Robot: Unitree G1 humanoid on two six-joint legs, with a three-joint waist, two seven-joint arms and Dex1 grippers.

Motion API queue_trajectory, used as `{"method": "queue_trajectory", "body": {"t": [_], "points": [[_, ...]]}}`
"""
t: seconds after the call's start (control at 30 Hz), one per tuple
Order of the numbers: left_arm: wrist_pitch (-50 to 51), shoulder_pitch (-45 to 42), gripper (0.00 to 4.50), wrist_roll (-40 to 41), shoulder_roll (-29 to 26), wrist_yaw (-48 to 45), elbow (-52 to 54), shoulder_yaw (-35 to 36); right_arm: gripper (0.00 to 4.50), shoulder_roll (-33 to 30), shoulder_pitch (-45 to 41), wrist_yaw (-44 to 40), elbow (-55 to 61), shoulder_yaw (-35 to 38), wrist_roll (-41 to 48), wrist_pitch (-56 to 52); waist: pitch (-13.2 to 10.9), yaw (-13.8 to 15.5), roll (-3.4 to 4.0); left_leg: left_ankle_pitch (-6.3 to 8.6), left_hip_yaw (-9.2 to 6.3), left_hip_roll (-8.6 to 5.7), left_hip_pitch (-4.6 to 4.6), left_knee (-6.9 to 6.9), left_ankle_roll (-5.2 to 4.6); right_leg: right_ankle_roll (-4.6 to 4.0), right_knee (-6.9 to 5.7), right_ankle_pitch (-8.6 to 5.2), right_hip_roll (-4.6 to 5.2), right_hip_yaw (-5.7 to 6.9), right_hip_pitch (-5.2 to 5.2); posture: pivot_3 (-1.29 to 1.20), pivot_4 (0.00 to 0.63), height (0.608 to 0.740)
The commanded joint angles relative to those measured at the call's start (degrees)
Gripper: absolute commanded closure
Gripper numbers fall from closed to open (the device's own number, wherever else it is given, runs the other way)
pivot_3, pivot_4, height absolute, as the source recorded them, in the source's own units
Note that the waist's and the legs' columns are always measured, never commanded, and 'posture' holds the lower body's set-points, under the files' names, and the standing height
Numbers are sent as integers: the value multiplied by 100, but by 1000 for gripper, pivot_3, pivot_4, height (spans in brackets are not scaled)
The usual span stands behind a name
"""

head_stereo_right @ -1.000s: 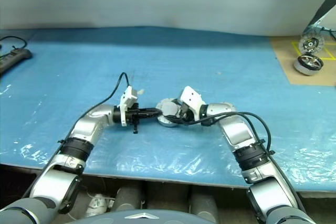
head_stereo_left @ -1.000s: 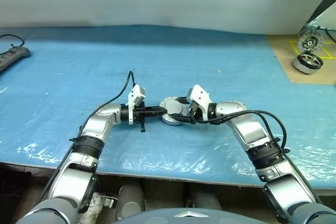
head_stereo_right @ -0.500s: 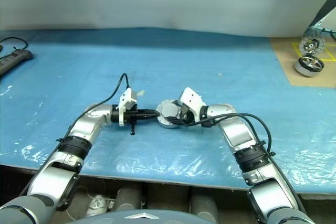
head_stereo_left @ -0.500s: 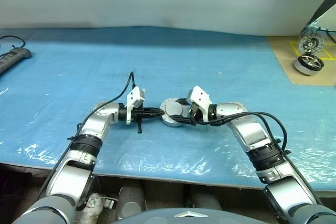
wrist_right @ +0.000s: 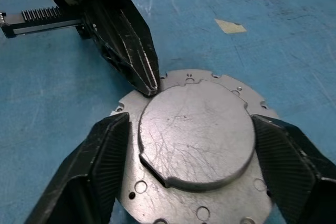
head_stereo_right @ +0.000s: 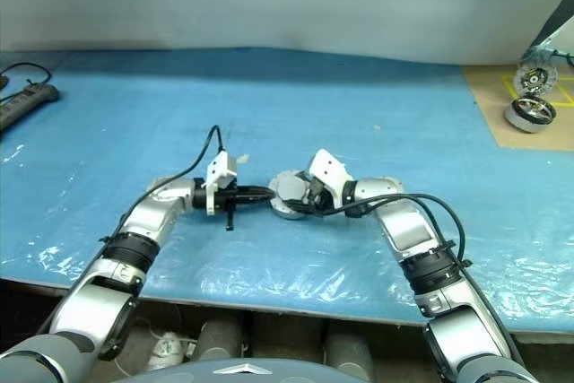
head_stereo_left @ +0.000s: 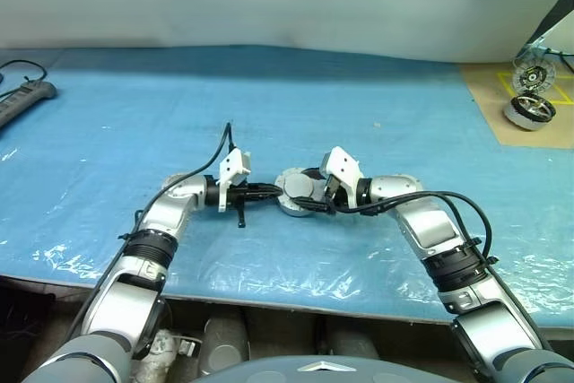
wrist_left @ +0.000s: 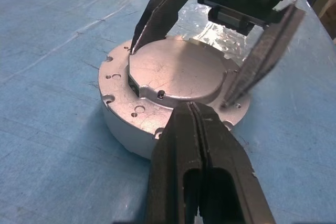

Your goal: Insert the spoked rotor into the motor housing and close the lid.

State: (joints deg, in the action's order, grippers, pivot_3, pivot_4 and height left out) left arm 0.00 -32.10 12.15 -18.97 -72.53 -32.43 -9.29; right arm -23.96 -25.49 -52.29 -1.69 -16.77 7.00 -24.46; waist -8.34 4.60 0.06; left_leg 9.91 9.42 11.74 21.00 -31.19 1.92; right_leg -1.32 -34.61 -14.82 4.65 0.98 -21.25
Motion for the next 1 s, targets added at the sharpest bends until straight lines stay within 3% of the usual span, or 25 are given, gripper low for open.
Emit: {"method": "queue_trajectory", "body": {"t": [0.03,0.5,0.7,1.0], "points": [[69,167,4500,-279,46,4,-154,-293,27,129,70,-181,162,194,566,-675,0,11,0,0,1,0,0,1,-1,0,1,0,0,-1,0,0,150,740],[96,123,4500,-282,74,-8,-192,-262,27,233,-222,422,456,1980,2020,-1536,-2,112,2,-2,19,-4,45,12,2,3,-2,1,2,-12,-62,0,150,740],[115,86,4500,-278,61,-91,-217,-277,27,395,-20,789,11,2722,2937,-2808,-2,117,2,-2,21,-4,45,13,2,3,-1,1,2,-13,-63,0,150,740],[116,26,4500,-269,50,-152,-252,-253,27,337,351,855,-158,2686,3254,-3633,-3,127,3,-2,22,-3,59,12,3,3,-2,1,2,-12,-78,0,150,740]]}}
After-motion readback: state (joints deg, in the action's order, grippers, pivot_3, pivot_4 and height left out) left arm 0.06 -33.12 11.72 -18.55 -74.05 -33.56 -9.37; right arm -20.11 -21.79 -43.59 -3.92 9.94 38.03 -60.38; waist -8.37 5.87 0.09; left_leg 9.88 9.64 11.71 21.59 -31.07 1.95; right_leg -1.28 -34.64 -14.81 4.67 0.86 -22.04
